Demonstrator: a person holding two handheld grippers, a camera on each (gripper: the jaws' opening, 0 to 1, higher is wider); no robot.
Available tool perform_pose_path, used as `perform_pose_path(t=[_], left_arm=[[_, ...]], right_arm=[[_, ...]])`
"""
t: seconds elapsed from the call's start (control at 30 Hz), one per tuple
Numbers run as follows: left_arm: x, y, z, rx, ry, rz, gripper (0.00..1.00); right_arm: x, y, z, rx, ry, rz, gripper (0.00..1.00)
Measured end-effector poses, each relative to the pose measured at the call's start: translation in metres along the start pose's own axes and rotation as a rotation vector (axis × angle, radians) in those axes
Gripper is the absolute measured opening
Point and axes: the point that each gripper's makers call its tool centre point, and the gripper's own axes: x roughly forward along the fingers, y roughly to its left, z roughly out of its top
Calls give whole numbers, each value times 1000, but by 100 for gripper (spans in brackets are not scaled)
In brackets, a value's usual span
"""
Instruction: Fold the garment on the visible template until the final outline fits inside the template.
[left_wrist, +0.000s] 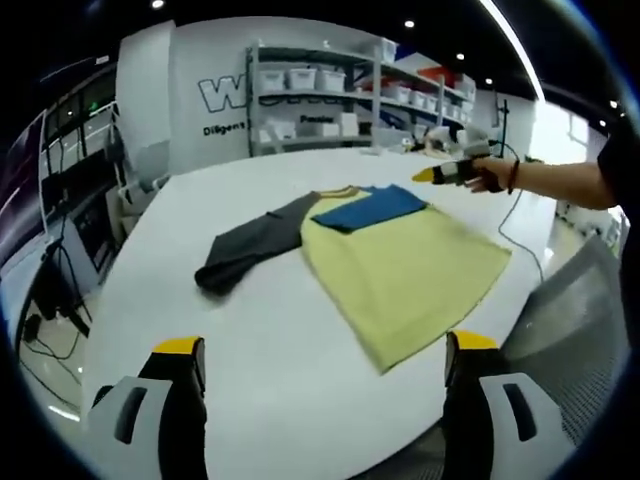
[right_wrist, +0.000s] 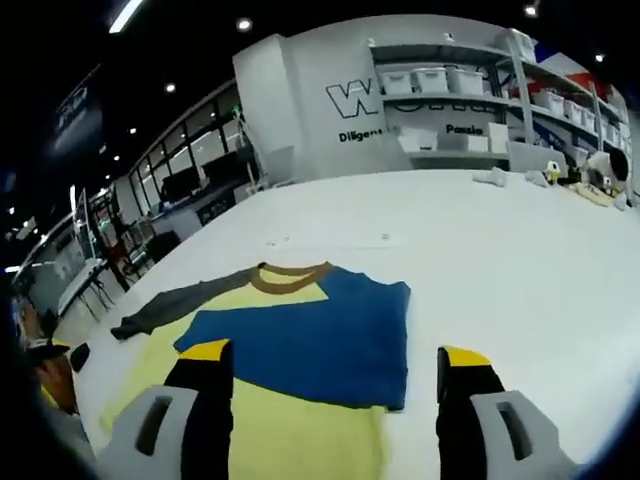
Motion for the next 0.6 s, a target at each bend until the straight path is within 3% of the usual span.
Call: perform_pose_path(t=[0.2, 0.37, 0.6], left_arm=[[8, 25, 11, -20, -15, 22, 94], [20, 46, 15, -18, -10, 48, 93], [34, 73, 27, -28, -23, 56, 90]], right_arm=[[-23, 26, 7, -59, -28, 94, 99], [-45, 46, 4, -94, -20, 160, 99], [-82, 79, 12, -100, -88, 262, 99]])
